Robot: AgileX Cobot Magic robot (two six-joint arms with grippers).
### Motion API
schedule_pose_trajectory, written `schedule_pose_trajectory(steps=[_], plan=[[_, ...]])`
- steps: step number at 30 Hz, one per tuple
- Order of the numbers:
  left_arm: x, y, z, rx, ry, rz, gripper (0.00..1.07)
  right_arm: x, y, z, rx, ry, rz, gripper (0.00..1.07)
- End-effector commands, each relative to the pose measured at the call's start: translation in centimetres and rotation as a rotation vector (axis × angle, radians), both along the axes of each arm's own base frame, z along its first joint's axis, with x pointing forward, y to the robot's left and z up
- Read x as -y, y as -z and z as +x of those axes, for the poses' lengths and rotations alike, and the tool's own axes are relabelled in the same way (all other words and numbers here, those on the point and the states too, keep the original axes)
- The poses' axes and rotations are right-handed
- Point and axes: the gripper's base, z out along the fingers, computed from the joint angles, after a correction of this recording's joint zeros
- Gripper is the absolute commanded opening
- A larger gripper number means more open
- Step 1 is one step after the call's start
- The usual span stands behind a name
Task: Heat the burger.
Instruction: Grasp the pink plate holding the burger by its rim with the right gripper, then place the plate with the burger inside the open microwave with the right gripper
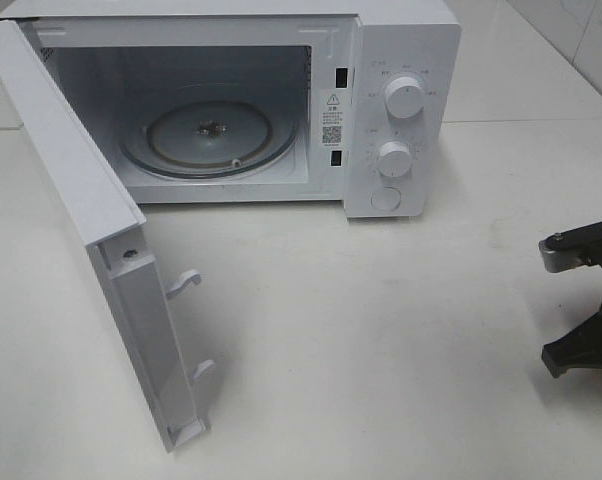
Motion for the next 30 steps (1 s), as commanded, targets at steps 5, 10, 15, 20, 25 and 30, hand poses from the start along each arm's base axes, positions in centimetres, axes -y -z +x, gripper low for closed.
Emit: schedule_pose_trajectory(steps=[5,10,15,20,25,30], plan=[[0.1,0.0,-0.2,0.026,0.003,-0.001,1.0,-0.4,-1.1,-0.4,0.033,-0.011,-0.093,0.0],[0.1,0.0,-0.2,0.026,0.003,-0.001,1.0,-0.9,-1.5,-0.5,0.039,-0.04,-0.133,0.0],[0.1,0.0,-0.2,0.026,0.003,-0.001,1.0,-1.2,-1.6,-0.7,0.042,-0.06,-0.186,0.0],[0.1,0.0,-0.2,0.026,0.003,-0.001,1.0,-1.8,-1.8,-1.0,0.031,-0.091,-0.239,0.0],[0.1,0.0,-0.2,0.026,0.003,-0.001,1.0,-2.0,-2.0,-1.2,0.027,-0.109,-0.269,0.0],[0.1,0.0,-0.2,0.026,0.003,-0.001,1.0,-2.6,-2.1,-1.4,0.021,-0.143,-0.294,0.0]])
